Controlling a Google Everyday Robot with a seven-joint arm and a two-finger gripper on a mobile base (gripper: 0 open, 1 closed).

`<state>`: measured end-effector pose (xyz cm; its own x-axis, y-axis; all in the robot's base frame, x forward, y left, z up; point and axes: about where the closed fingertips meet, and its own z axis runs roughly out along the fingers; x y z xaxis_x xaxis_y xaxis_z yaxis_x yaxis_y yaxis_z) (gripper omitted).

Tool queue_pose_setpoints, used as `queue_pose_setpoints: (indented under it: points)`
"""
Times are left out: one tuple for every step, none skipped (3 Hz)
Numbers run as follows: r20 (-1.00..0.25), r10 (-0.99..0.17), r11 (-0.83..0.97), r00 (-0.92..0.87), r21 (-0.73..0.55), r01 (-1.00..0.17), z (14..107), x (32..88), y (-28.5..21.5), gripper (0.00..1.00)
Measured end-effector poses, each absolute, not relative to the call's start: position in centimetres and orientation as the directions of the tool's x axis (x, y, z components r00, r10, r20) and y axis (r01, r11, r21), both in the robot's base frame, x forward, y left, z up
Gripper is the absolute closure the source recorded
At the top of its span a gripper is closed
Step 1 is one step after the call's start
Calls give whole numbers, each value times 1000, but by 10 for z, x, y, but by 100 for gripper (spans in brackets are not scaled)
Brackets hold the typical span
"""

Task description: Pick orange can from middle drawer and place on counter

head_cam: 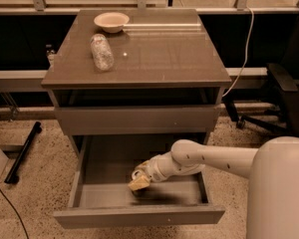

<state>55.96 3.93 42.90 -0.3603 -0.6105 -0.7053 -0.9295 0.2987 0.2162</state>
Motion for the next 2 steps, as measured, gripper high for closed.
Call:
queue_pose_setpoints:
  points:
    - [-708, -602, 307, -368, 220, -926, 430, 558, 39, 69]
    - [-743, -606, 272, -283, 141, -952, 485, 551, 24, 98]
